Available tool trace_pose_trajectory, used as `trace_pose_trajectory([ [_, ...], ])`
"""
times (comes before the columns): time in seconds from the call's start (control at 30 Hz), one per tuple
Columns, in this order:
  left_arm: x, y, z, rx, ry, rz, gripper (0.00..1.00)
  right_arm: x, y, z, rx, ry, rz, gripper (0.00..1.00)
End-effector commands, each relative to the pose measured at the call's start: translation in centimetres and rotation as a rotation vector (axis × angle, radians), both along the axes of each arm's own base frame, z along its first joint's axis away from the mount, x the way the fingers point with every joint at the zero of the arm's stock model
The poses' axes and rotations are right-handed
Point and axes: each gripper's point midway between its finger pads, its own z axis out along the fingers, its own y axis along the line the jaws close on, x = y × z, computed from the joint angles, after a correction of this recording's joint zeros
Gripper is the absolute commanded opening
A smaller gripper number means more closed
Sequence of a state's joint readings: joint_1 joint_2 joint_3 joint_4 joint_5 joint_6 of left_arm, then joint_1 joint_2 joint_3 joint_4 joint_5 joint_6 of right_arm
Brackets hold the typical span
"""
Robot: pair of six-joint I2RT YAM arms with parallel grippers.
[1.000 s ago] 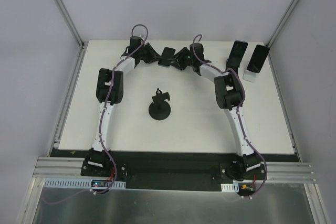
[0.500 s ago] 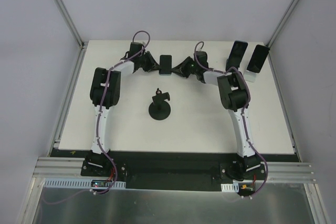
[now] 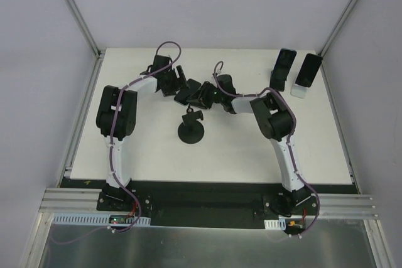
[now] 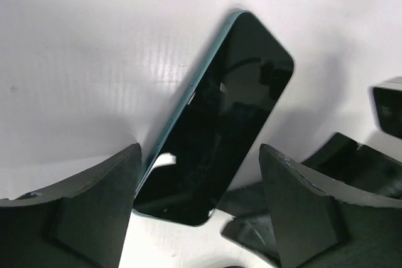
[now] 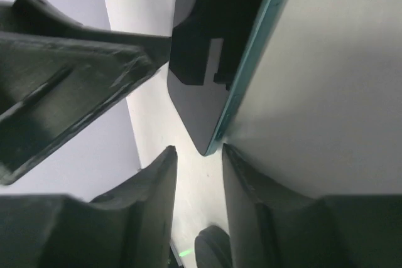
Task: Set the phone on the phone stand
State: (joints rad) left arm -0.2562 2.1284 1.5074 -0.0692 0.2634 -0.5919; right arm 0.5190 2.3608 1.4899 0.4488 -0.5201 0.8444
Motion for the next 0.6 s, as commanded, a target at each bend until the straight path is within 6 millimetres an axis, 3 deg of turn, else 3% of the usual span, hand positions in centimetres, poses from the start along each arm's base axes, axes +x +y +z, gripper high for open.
trace_pose_trajectory([
  [0.0,-1.1,0.4,1.3,0.153,-0.045,-0.088,0.78,1.3,-1.9,6.5,0.103,-0.178,-0.039,0.47],
  [0.07,-1.3,0.7,1.3,0.232,-0.048,-0.121,0.82,1.6,-3.6,6.9,0.114,-0.190,-0.041,0.59],
  [0.2,-2.4,0.5,1.0,0.402,-0.066,-0.316,0.90,3.6,-9.0,8.6,0.135,-0.241,-0.104,0.68],
  [0.3,-3.1,0.0,0.6,0.417,-0.058,-0.443,0.94,4.3,-12.2,9.3,0.127,-0.284,-0.138,0.71],
  [0.47,-3.0,-0.4,-0.1,0.494,-0.034,-0.546,0.99,5.3,-15.0,9.7,0.142,-0.307,-0.177,0.72],
  [0.53,-2.9,0.6,-1.2,0.579,0.006,-0.539,0.99,5.7,-15.6,9.6,0.159,-0.314,-0.194,0.72],
  [0.57,-2.7,0.1,-0.9,0.593,-0.002,-0.543,0.99,5.7,-15.8,9.6,0.176,-0.303,-0.201,0.72],
])
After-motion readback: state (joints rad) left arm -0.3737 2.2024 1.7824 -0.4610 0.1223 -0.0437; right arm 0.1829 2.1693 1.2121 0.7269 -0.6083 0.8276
